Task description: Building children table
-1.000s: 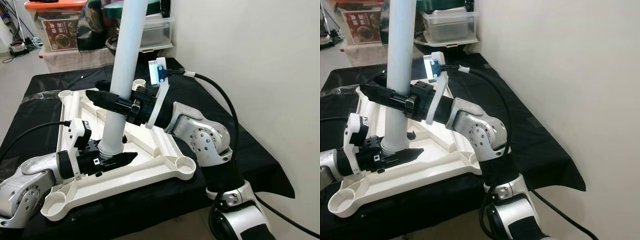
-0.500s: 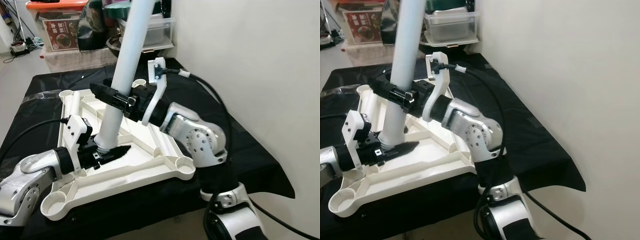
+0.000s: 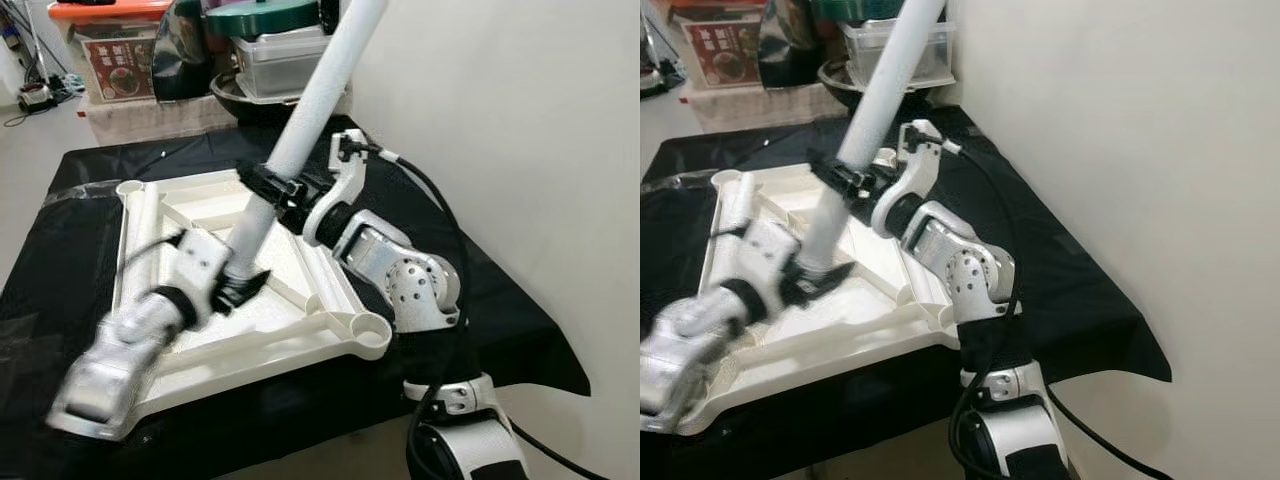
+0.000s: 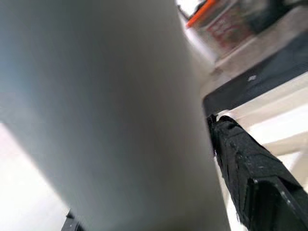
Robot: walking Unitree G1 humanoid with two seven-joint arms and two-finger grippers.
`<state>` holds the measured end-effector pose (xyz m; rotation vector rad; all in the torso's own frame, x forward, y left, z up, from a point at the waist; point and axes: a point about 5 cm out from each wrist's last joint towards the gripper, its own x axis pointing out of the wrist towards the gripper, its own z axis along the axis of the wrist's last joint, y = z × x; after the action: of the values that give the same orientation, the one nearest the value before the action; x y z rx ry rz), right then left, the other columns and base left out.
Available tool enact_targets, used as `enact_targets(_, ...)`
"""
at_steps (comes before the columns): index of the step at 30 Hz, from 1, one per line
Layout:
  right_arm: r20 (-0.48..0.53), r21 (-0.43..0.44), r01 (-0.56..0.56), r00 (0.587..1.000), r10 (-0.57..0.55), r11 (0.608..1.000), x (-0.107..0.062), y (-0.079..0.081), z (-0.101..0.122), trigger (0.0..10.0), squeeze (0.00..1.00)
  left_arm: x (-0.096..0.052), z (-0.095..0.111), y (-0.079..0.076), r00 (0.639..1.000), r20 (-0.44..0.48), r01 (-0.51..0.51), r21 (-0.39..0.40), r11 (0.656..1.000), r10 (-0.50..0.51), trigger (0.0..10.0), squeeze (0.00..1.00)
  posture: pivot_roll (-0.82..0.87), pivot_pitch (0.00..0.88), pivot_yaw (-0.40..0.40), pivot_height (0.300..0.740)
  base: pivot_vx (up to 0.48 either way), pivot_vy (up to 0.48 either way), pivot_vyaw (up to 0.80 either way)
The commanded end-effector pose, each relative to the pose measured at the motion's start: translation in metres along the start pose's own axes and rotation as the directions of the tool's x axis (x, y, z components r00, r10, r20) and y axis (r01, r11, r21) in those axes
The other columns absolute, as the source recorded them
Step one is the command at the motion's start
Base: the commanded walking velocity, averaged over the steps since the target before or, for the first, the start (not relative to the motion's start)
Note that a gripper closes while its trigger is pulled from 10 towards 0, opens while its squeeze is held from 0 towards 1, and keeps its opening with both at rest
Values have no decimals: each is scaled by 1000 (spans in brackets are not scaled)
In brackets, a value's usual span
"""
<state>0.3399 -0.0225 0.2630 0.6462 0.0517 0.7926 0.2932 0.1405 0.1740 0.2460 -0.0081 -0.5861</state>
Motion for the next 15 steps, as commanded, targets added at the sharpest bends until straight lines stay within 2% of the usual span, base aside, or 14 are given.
enact_targets(1,15,166,-63,998,61,984,15,27,-23,10000,0,4,3,-9,999,23,34,29,999,-34,10000,0,-17,0,10,740,0,0,0)
enact_targets(6,8,183,-60,998,60,981,14,27,-26,10000,0,5,-1,-12,998,0,56,78,995,-56,10000,0,-14,0,9,740,0,0,0)
enact_targets(7,11,184,-61,998,60,981,13,27,-26,2784,0,5,-1,-11,999,-1,54,84,995,-54,10000,0,-10,0,9,740,0,0,0)
enact_targets(8,13,185,-62,998,61,981,13,27,-27,2784,0,5,-1,-11,999,0,52,85,995,-52,10000,0,-10,0,9,740,0,0,0)
enact_targets(9,9,180,-63,998,62,982,12,27,-28,0,0,5,-1,-10,999,-1,46,92,995,-46,10000,0,-9,0,9,740,0,0,0)
enact_targets(15,-20,179,-79,996,84,981,10,28,-33,0,0,2,-4,-5,1000,-8,19,113,993,-18,10000,0,-10,0,5,740,0,0,0)
